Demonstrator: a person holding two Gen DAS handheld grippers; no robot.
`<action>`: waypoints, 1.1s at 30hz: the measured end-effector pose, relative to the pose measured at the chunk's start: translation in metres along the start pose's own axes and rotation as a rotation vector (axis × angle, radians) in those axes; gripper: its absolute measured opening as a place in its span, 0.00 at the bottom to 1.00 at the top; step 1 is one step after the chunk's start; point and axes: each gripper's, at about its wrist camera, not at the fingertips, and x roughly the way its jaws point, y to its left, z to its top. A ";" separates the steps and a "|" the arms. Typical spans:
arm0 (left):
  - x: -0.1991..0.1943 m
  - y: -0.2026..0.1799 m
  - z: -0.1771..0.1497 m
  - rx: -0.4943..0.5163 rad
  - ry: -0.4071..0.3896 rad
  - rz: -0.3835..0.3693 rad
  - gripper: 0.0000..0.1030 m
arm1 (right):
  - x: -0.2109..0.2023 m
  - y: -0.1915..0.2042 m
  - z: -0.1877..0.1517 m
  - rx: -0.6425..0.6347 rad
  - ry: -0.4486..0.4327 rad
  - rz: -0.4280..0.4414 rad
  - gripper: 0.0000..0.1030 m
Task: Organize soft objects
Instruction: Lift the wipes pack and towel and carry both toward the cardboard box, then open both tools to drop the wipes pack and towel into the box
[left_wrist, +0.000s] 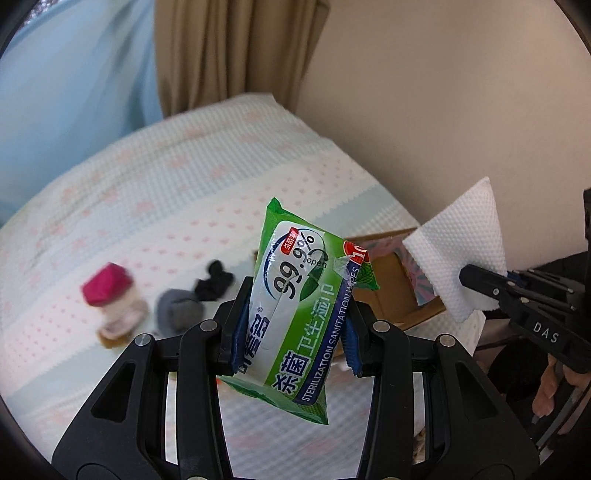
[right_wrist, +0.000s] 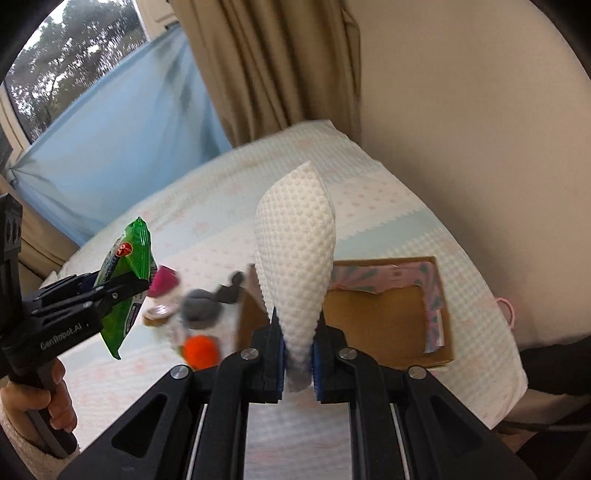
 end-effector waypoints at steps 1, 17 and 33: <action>0.014 -0.007 0.000 -0.009 0.021 -0.001 0.37 | 0.007 -0.009 0.001 0.000 0.019 0.002 0.10; 0.203 -0.043 -0.018 -0.053 0.396 0.073 0.36 | 0.147 -0.107 -0.002 0.129 0.348 0.078 0.10; 0.243 -0.052 -0.025 0.036 0.509 0.118 1.00 | 0.235 -0.117 -0.001 0.169 0.575 0.080 0.62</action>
